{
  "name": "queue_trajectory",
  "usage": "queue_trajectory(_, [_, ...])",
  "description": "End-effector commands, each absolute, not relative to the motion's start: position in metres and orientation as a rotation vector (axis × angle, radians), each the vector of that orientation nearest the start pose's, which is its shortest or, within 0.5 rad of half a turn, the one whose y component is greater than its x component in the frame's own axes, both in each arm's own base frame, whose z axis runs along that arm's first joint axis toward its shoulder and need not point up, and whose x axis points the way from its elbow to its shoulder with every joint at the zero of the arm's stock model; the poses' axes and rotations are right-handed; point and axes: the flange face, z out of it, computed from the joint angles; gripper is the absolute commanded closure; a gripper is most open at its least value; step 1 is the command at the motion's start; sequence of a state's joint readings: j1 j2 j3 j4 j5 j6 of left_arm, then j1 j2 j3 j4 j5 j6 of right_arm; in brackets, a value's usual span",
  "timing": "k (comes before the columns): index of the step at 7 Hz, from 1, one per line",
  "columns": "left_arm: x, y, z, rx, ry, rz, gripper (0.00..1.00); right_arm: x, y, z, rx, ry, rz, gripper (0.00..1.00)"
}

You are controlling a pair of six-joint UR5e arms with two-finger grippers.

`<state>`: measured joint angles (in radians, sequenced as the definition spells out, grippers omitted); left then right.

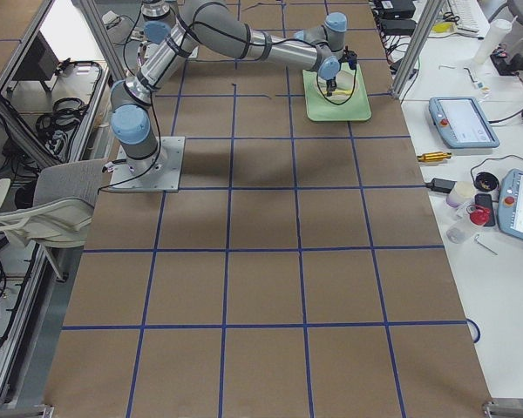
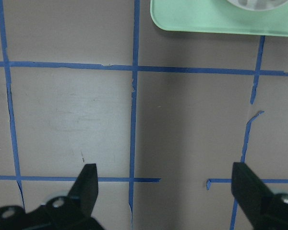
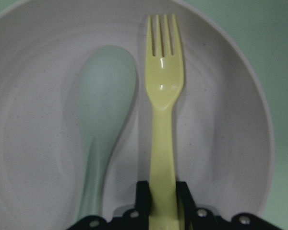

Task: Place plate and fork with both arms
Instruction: 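Lift the yellow fork and lay it on the tray beside the plate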

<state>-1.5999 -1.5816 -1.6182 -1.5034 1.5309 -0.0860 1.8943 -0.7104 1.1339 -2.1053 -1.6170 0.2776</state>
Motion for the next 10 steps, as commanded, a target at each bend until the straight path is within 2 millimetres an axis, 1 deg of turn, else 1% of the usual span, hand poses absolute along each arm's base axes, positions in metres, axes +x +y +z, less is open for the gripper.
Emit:
queue_trajectory(1, [-0.152,-0.493,0.465,-0.090,3.181,-0.009,0.00,0.360,-0.708,0.236,-0.120,3.136,-0.265,0.94])
queue_trajectory(2, [-0.152,-0.493,0.465,-0.092,3.181,-0.011,0.00,0.328,-0.721,0.248,-0.099,3.160,-0.297,0.94])
queue_trajectory(3, [-0.152,-0.494,0.465,-0.095,3.180,-0.008,0.00,0.291,-0.731,0.238,-0.069,3.175,-0.266,0.94])
queue_trajectory(4, [-0.152,-0.495,0.462,-0.095,3.182,-0.001,0.00,0.279,-0.723,0.214,-0.084,3.186,-0.197,0.94])
queue_trajectory(5, [-0.152,-0.495,0.461,-0.095,3.182,0.004,0.00,0.277,-0.714,0.197,-0.077,3.187,-0.142,0.94])
queue_trajectory(6, [-0.152,-0.496,0.460,-0.095,3.181,0.006,0.00,0.276,-0.710,0.192,-0.092,3.195,-0.126,0.93])
queue_trajectory(7, [-0.152,-0.493,0.457,-0.095,3.181,0.011,0.00,0.276,-0.707,0.187,-0.100,3.192,-0.107,0.71])
queue_trajectory(8, [-0.152,-0.492,0.458,-0.095,3.181,0.006,0.00,0.275,-0.706,0.191,-0.122,3.198,-0.113,0.01])
queue_trajectory(9, [-0.152,-0.492,0.458,-0.098,3.183,0.007,0.00,0.271,-0.699,0.220,-0.169,3.195,-0.143,0.00])
queue_trajectory(10, [-0.152,-0.492,0.459,-0.098,3.184,0.004,0.00,0.254,-0.678,0.266,-0.151,3.191,-0.126,0.00])
